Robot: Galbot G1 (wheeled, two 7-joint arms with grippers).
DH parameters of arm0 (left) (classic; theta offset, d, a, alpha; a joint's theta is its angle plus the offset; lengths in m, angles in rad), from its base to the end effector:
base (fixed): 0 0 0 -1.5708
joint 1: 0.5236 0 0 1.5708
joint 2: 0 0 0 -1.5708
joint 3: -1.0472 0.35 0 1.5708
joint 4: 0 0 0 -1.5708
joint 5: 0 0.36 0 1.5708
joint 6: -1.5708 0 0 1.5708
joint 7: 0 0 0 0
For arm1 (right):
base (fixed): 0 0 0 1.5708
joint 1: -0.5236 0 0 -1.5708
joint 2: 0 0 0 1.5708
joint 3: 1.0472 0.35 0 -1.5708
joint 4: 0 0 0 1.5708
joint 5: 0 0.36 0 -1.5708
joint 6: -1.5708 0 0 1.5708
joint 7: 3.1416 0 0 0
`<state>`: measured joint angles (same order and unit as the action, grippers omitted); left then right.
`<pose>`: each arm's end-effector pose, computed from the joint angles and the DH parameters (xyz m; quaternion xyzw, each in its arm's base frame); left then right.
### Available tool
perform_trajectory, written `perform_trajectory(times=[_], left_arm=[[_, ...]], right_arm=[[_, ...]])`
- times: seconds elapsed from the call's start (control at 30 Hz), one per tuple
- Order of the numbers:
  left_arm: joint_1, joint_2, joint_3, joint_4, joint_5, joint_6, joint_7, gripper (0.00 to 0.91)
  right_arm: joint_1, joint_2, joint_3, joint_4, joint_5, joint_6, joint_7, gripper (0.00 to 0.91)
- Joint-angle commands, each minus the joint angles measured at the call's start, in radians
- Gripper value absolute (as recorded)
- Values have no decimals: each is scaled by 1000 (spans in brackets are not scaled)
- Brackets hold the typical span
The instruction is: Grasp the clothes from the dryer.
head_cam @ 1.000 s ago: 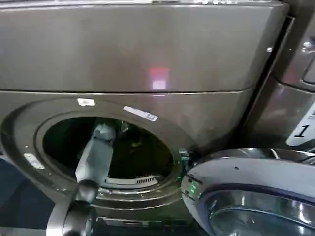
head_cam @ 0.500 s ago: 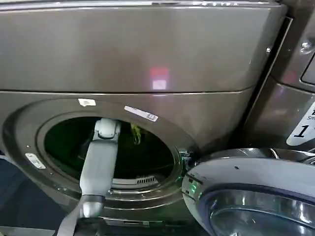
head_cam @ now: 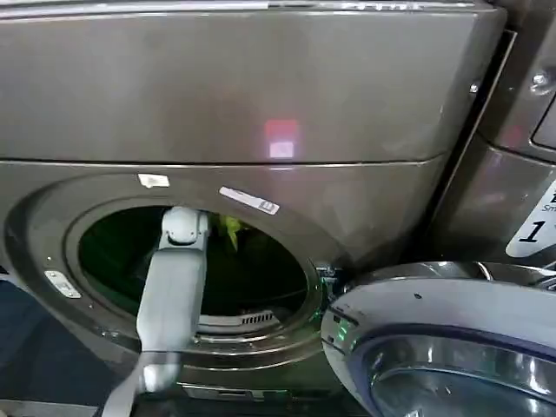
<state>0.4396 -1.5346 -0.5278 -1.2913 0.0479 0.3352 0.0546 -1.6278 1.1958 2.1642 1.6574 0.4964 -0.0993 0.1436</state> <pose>0.5404 0.0177 -0.1711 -0.0074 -0.9993 -0.0361 0.0047 -0.1118 -0.4497 -0.1248 0.6860 0.7073 -0.1387 0.0987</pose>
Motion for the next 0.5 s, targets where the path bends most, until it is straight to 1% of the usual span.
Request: perform_trajectory(times=[0.03, 0.17, 0.23, 0.27, 0.3, 0.5], left_arm=[[2, 1, -1, -11, -12, 10, -5, 0], [8, 2, -3, -11, -13, 10, -1, 0], [10, 4, -4, -11, -13, 10, 0, 0], [12, 5, -4, -11, -14, 10, 0, 0], [13, 6, -4, -12, -14, 10, 1, 0], [9, 9, -5, -5, -13, 5, 5, 0]], right_arm=[[-1, 4, -4, 4, 1, 6, 9, 907], [-2, 6, -6, 3, -6, 9, 6, 907], [0, 9, 2, 16, 13, -16, -4, 907], [4, 9, 9, 34, 32, -39, 0, 907], [9, 7, 11, 36, 33, -44, 0, 907], [16, 5, 8, 38, 7, -47, 3, 907]])
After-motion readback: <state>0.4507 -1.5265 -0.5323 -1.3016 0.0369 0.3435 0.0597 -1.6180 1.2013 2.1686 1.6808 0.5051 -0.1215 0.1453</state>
